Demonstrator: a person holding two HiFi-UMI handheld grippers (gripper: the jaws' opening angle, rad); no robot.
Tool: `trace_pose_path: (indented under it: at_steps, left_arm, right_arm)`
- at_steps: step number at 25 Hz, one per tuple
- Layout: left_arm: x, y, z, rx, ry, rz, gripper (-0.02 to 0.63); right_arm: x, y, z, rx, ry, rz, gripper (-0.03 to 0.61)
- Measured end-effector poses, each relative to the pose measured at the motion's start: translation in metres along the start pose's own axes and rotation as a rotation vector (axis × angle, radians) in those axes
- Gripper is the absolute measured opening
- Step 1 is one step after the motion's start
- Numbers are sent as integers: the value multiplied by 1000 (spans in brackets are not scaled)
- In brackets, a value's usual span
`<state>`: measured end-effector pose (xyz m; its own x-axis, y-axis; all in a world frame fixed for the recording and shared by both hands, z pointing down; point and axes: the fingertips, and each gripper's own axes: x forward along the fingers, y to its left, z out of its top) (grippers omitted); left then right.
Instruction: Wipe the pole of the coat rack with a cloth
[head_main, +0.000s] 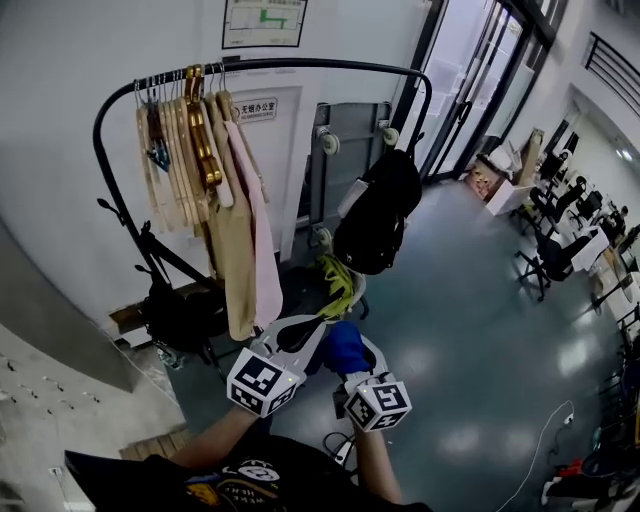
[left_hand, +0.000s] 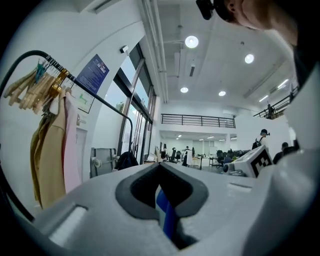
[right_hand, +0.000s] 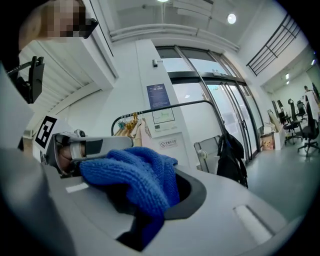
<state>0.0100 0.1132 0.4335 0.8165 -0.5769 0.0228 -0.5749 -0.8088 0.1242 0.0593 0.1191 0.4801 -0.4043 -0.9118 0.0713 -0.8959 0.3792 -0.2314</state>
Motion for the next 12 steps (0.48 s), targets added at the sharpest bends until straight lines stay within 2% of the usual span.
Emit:
trace_pose_path:
  at_steps: [3,7,12]
  left_arm:
    - [40,59,12,34,-17,23,-3]
    - [73,118,36,133,-32,62,-3]
    - [105,189,39,124,-3,110,-3]
  right_arm:
    - [79,-24,31,-58,-38,4,58]
    - [167,-38,89,-139,-118,26,58]
    - [271,-32,158,-202,-203,95,58]
